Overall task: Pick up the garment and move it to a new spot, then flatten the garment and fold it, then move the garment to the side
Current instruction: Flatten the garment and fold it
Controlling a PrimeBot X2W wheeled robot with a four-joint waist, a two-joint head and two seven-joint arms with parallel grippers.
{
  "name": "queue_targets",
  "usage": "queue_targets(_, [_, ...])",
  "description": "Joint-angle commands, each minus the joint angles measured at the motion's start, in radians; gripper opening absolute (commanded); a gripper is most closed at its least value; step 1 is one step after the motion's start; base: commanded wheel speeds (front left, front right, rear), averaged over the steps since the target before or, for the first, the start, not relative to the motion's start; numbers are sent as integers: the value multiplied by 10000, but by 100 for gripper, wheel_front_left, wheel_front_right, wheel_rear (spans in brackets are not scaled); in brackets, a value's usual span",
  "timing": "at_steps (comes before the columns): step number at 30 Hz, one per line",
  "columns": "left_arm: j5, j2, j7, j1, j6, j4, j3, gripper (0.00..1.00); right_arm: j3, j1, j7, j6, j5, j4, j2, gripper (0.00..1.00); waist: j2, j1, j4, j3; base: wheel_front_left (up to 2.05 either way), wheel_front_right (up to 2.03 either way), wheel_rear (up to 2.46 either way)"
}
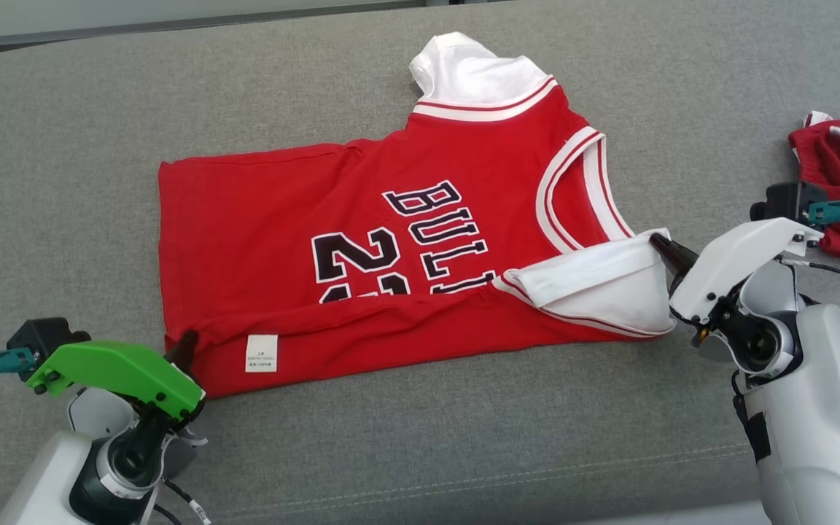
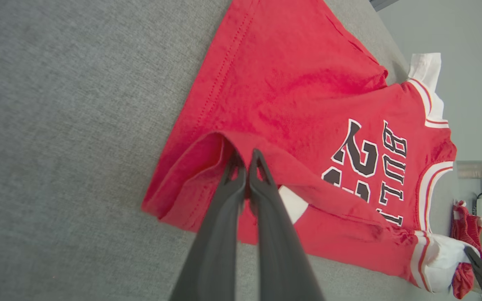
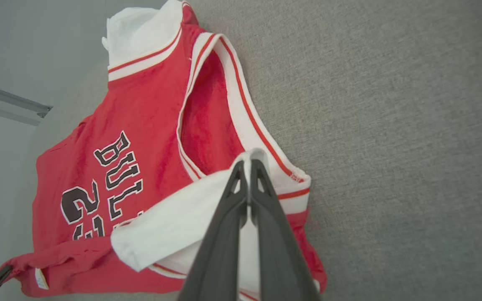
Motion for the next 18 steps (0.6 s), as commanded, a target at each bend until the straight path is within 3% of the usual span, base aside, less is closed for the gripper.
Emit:
queue_targets(1, [42,1,32,-214,-35,67,14,0,27,-157,-93,-1,-44,135,-66,0,0,-1,15,108,0,0,0])
queue_targets(6, [132,-35,47,-509,-94,328,-51,0,162,-709,-408,-1,9,912,-99,0,0,-1,51,205,0,0,0])
queue_targets(7, [152,-43,12,-562,-108,371,-37,7,183,-816,-477,-1,38,1058,-95,11,0,-1,58,215,0,0,0])
queue_targets(9, [179,-52,-42,-650,-111,449,-2,37,205,-1021,-688,-1,59,1322,-92,44,0,-1,66,226,0,0,0])
queue_targets(10, [186,-57,-47,-680,-121,478,6,44,229,-1105,-769,-1,68,1452,-88,76,0,-1,68,228,0,0,0])
queue_targets(11, [207,-55,-50,-706,-125,502,6,66,251,-1197,-908,-1,80,1558,-79,100,0,-1,70,229,0,0,0])
queue_targets(12, [244,-32,-78,-741,-123,531,-7,100,245,-1297,-1058,-1,95,1673,-79,100,0,-1,73,231,0,0,0])
queue_targets(18, [372,79,-160,-722,-157,612,0,100,334,-1656,-1996,-1,442,1991,-146,100,0,-1,96,178,0,0,0])
